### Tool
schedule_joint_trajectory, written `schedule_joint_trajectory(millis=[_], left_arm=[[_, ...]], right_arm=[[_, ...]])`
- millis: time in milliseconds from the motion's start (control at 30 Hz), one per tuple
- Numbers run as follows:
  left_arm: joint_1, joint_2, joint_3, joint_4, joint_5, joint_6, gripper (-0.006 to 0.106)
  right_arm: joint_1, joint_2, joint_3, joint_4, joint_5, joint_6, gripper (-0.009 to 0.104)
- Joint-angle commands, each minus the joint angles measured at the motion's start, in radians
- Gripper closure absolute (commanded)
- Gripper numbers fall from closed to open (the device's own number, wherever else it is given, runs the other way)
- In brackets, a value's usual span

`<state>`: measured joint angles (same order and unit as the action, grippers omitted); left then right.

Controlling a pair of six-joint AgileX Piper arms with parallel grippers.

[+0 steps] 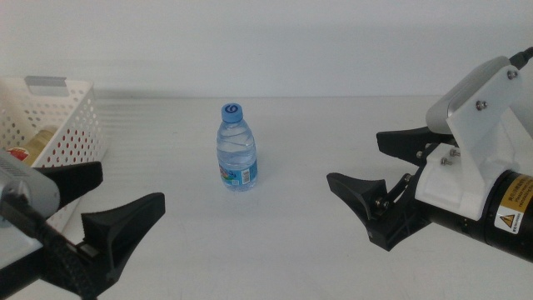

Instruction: Use arms to grab the bottles and put them into the dustbin to the left of the table.

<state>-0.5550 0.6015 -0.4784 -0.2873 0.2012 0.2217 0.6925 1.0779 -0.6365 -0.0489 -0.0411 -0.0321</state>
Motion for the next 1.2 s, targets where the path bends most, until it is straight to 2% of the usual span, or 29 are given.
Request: schedule_joint_trajectory(millis=[0,333,500,633,733,800,1033,1167], left_arm=[[-0.008,-0.003,-0.031,-0.008,-0.099,-0.015,0.010],[0.028,0.068,-0.133,0.017,-0.100,-0.012,0.010],[0.140,0.181,-0.281,0.030,0.024,0.003,0.010],[0.216,0.266,-0.403,0.015,0.126,0.091,0.010],[0.255,0.318,-0.472,-0.046,0.140,0.204,0.010],[0.271,0.357,-0.506,-0.116,0.140,0.278,0.010],[0.288,0.484,-0.517,-0.377,0.118,0.545,0.010],[0.288,0.528,-0.453,-0.559,0.080,0.686,0.010]], right_arm=[[0.002,-0.019,-0.027,-0.005,-0.065,-0.010,0.024],[0.002,-0.018,-0.027,-0.005,-0.065,-0.010,0.024],[0.002,-0.018,-0.027,-0.005,-0.065,-0.010,0.024],[0.002,-0.018,-0.027,-0.005,-0.065,-0.010,0.024],[0.002,-0.018,-0.027,-0.005,-0.065,-0.010,0.024],[0.002,-0.018,-0.027,-0.005,-0.065,-0.010,0.024],[0.002,-0.018,-0.027,-0.005,-0.065,-0.010,0.024],[0.002,-0.018,-0.027,-0.005,-0.065,-0.010,0.024]])
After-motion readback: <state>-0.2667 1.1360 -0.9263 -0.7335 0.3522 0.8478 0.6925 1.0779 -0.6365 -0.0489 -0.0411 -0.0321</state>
